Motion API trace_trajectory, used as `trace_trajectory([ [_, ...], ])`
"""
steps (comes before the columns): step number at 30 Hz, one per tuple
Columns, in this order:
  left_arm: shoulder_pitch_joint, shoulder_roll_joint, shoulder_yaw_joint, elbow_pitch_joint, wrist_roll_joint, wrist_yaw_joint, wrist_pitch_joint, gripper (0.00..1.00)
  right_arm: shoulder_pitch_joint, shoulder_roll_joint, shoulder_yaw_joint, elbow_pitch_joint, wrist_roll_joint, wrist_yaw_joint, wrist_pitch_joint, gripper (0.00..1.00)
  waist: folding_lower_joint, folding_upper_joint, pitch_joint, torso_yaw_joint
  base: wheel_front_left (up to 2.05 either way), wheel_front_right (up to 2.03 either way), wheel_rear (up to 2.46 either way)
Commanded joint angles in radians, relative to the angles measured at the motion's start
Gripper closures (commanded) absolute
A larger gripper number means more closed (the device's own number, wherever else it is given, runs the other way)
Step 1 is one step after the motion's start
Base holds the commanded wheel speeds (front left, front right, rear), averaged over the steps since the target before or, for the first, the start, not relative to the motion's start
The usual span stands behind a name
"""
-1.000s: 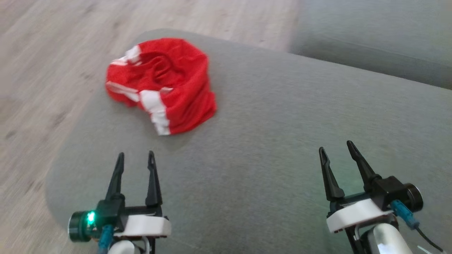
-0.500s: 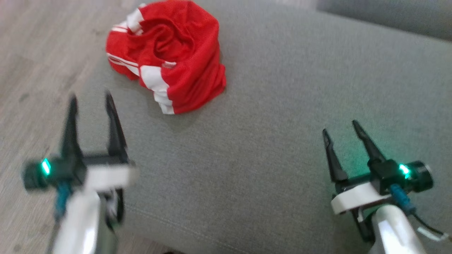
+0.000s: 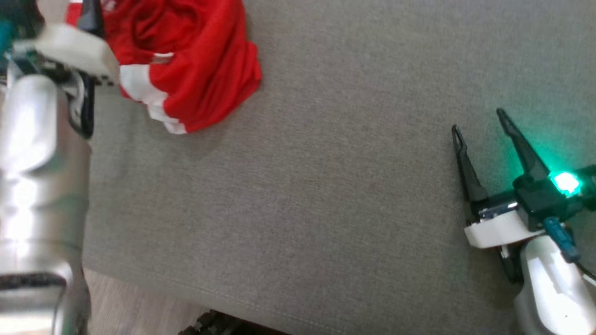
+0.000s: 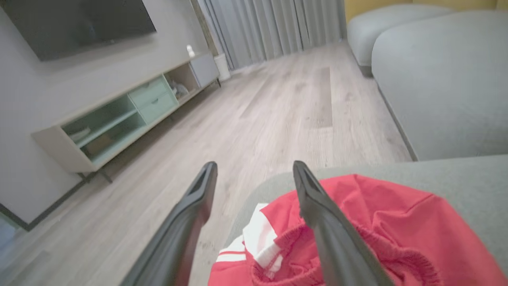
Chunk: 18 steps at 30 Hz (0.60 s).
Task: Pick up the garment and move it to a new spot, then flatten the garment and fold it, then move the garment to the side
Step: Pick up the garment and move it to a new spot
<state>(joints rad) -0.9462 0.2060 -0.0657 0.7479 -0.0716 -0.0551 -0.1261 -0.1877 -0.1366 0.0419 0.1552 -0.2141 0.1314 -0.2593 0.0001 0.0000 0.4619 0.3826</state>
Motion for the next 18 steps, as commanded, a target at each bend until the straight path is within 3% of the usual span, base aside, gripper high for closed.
trace_trajectory([
  [1,-0.051,0.062,0.030,0.051,-0.015,-0.009,0.043,0.00,-0.008,-0.020,0.019,-0.009,-0.011,-0.001,-0.002,0.00,-0.0001,0.0000,0.050,-0.027,0.00,0.00,0.00],
  [8,-0.150,0.077,0.034,0.360,-0.055,-0.035,0.211,0.00,-0.026,-0.028,0.008,-0.028,-0.014,-0.001,-0.002,0.00,-0.0001,0.0000,0.108,-0.051,0.00,0.00,0.00],
  [9,-0.157,0.083,0.035,0.374,-0.058,-0.035,0.200,0.32,-0.031,-0.025,0.008,-0.026,-0.015,-0.001,-0.002,0.00,-0.0001,0.0000,0.109,-0.053,0.00,0.00,0.00],
  [10,-0.165,0.089,0.033,0.379,-0.057,-0.035,0.172,1.00,-0.036,-0.021,0.010,-0.025,-0.015,-0.001,-0.002,0.00,-0.0001,0.0000,0.109,-0.055,0.00,0.00,0.00],
  [18,-0.226,0.133,-0.005,0.375,-0.011,0.005,-0.030,1.00,-0.046,0.011,0.043,0.006,-0.003,-0.001,-0.002,0.00,-0.0001,0.0000,0.038,-0.077,0.00,0.00,0.00],
])
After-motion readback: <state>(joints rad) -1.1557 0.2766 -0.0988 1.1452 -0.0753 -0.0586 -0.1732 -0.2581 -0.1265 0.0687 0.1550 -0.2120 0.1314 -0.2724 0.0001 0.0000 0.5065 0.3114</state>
